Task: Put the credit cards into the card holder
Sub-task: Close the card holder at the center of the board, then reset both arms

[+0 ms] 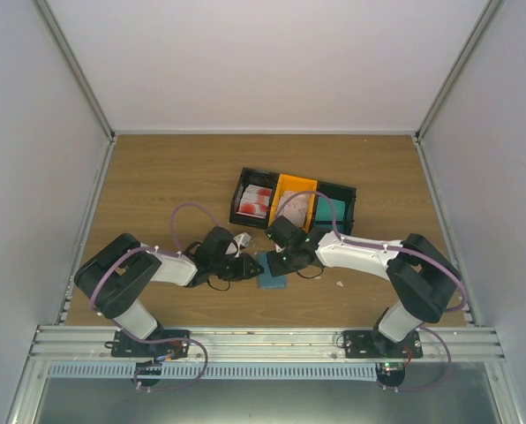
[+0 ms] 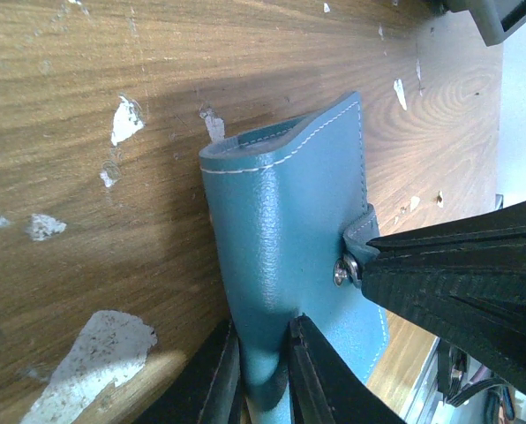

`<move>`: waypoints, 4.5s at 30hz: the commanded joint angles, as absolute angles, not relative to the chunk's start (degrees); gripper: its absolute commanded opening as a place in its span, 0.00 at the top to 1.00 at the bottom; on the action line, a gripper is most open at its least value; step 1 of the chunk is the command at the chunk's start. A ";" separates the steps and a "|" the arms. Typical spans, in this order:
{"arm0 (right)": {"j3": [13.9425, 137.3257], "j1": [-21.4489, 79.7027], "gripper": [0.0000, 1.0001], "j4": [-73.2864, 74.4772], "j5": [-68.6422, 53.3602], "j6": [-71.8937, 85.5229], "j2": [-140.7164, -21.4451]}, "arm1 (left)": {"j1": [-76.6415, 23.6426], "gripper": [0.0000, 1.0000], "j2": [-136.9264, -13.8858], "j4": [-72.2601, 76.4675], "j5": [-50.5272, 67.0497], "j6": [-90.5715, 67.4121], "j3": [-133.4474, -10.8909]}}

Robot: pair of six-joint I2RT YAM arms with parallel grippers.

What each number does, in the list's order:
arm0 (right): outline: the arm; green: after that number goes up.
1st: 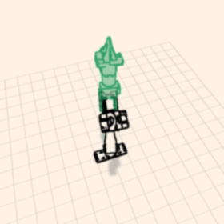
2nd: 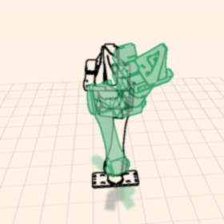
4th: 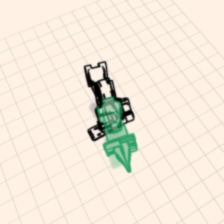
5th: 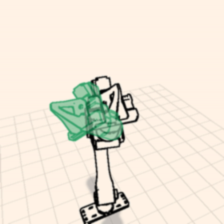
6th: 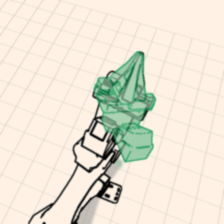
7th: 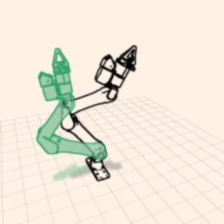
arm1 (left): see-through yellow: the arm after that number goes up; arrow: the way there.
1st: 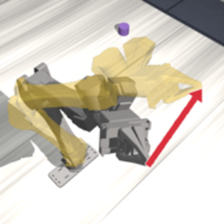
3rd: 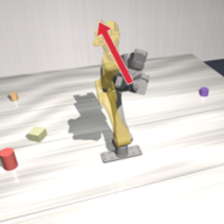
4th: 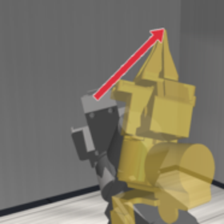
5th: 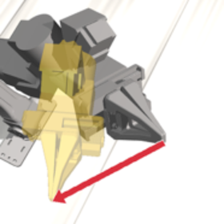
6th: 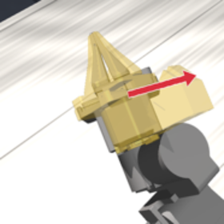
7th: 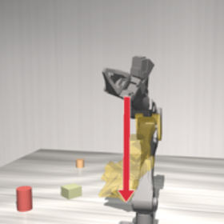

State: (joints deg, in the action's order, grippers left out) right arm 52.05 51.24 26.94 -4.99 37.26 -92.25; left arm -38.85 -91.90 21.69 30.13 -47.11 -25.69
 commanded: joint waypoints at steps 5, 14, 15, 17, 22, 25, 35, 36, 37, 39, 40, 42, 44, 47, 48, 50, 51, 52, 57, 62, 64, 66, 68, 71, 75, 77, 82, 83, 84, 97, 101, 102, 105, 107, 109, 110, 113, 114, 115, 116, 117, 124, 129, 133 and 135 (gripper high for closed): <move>51.00 51.61 1.00 24.96 -10.57 34.90 -94.12 | -39.30 0.82 -94.10 21.48 29.72 -46.73 -24.87; 51.00 51.64 0.99 24.89 -12.18 33.78 -95.10 | -39.30 0.82 -94.65 21.53 29.83 -46.56 -25.21; 51.12 51.62 0.99 24.77 -12.19 33.75 -95.42 | -39.37 0.82 -94.66 21.53 29.84 -46.58 -25.21; 51.38 51.59 0.99 24.30 -12.80 33.52 -95.82 | -39.33 0.82 -94.66 21.40 29.86 -46.44 -25.22; 51.36 51.62 0.99 23.63 -14.69 32.90 -96.52 | -39.30 0.82 -95.05 21.43 29.88 -46.45 -25.44; 51.24 51.59 1.00 23.93 -15.03 32.55 -97.11 | -39.31 0.82 -95.25 21.43 29.97 -46.32 -25.64; 52.84 52.60 1.00 24.06 -16.17 31.53 -98.77 | -39.34 0.84 -96.19 21.61 30.21 -46.08 -26.04; 52.95 52.65 0.99 24.26 -16.17 31.55 -98.83 | -39.37 0.85 -96.35 21.55 30.27 -45.99 -26.12; 53.07 52.65 0.99 24.36 -16.18 31.55 -98.87 | -39.37 0.85 -96.47 21.56 30.32 -45.93 -26.16; 53.30 52.74 0.99 24.52 -16.26 31.68 -98.80 | -39.37 0.86 -96.77 21.55 30.32 -45.80 -26.35; 53.48 52.80 0.99 24.56 -16.34 31.65 -98.79 | -39.37 0.86 -96.85 21.63 30.37 -45.71 -26.43; 54.00 53.12 1.00 25.19 -15.86 31.68 -99.09 | -39.45 0.86 -97.26 21.67 30.57 -45.57 -26.52; 54.58 53.55 0.99 26.07 -14.92 31.64 -99.86 | -39.55 0.87 -97.51 21.75 30.57 -45.46 -26.70; 55.54 54.26 0.99 27.57 -13.82 31.72 -101.30 | -39.70 0.87 -97.80 21.71 30.54 -45.44 -26.80; 55.92 54.50 1.00 28.07 -13.65 31.80 -101.71 | -39.77 0.87 -97.94 21.75 30.60 -45.44 -26.87; 56.49 54.81 0.99 28.84 -13.30 32.14 -102.40 | -39.81 0.87 -98.14 21.83 30.56 -45.52 -26.85; 56.62 54.92 1.00 29.02 -13.22 32.43 -102.65 | -39.88 0.87 -98.21 21.93 30.56 -45.47 -26.82; 56.72 55.00 0.99 29.26 -13.13 32.68 -103.04 | -39.90 0.87 -98.29 21.89 30.55 -45.51 -26.87; 57.04 55.66 0.99 29.45 -13.76 33.40 -104.31 | -39.99 0.87 -98.43 21.98 30.55 -45.54 -26.93; 56.09 55.77 0.99 26.33 -15.60 34.47 -102.40 | -39.99 0.87 -98.80 22.30 30.67 -45.54 -26.98; 55.11 55.58 1.00 24.20 -15.96 35.36 -100.77 | -39.99 0.87 -98.85 22.28 30.53 -45.61 -26.83; 54.01 55.11 0.99 22.57 -15.83 36.24 -98.82 | -40.06 0.87 -98.76 22.24 30.50 -45.61 -26.72; 53.02 54.49 1.00 21.48 -15.69 36.67 -96.92 | -39.99 0.87 -98.87 22.24 30.47 -45.61 -26.70; 52.22 54.23 0.99 20.49 -16.44 36.43 -95.88 | -40.04 0.87 -99.04 22.25 30.52 -45.58 -26.79; 51.95 54.23 0.99 20.24 -17.16 35.66 -96.02 | -40.08 0.86 -99.22 22.24 30.62 -45.49 -26.96; 51.89 54.23 0.99 20.04 -17.34 35.43 -95.98 | -40.08 0.85 -99.25 22.07 30.56 -45.44 -27.05; 52.84 54.15 0.99 22.14 -16.00 34.32 -98.00 | -40.08 0.85 -99.18 21.95 30.57 -45.36 -27.11; 53.06 54.21 1.00 22.40 -16.17 34.17 -98.52 | -40.08 0.85 -99.30 21.87 30.66 -45.29 -27.15; 53.29 54.23 1.00 22.80 -16.31 34.09 -98.86 | -40.08 0.85 -99.31 21.84 30.62 -45.27 -27.23; 49.44 57.72 1.00 29.23 -15.24 36.06 -104.41 | -40.08 0.85 -99.83 21.87 30.65 -45.26 -27.59; 48.97 58.27 0.99 29.66 -14.62 36.89 -105.83 | -40.08 0.85 -99.71 21.89 30.55 -45.35 -27.59; 49.03 58.21 1.00 29.66 -14.22 37.05 -105.90 | -40.08 0.85 -99.67 21.84 30.54 -45.33 -27.50; 49.66 57.64 0.99 29.25 -14.29 37.26 -106.44 | -40.08 0.85 -99.69 21.82 30.42 -45.35 -27.37; 50.51 57.28 0.99 29.54 -14.10 37.18 -106.93 | -40.08 0.85 -99.55 21.87 30.48 -45.31 -27.27; 51.77 57.01 0.99 29.98 -12.86 37.28 -106.35 | -40.08 0.85 -99.37 21.88 30.37 -45.35 -27.01; 52.25 56.75 1.00 30.07 -12.07 37.60 -105.38 | -40.08 0.84 -99.07 21.76 30.40 -45.34 -27.07; 53.48 55.41 0.91 30.01 -9.42 38.13 -100.43 | -40.08 0.78 -97.88 20.42 30.23 -44.99 -27.60; 54.04 55.01 0.85 30.16 -8.51 38.14 -98.66 | -40.08 0.75 -97.15 19.46 29.99 -44.64 -27.94; 54.53 54.68 0.79 30.46 -7.19 38.27 -96.82 | -40.00 0.72 -96.09 18.41 29.46 -44.37 -28.29; 54.99 54.36 0.75 30.71 -6.24 38.48 -94.74 | -39.99 0.69 -94.65 17.13 29.07 -44.20 -28.61; 55.21 54.06 0.70 31.05 -5.20 38.67 -92.86 | -39.99 0.66 -93.22 15.96 28.34 -43.90 -28.99; 52.82 52.01 0.51 36.84 7.28 42.04 -75.99 | -39.99 0.36 -77.45 2.96 18.63 -41.79 -31.37; 51.57 51.42 0.34 43.58 19.98 43.41 -63.28 | -40.07 0.10 -63.34 -8.74 9.62 -39.32 -34.42; 51.53 51.48 0.17 49.24 28.40 44.49 -53.81 | -40.24 0.01 -50.93 -16.07 2.98 -37.24 -37.37; 51.98 51.43 0.05 51.32 30.80 44.37 -49.31 | -40.32 0.01 -45.37 -19.59 0.75 -36.18 -39.25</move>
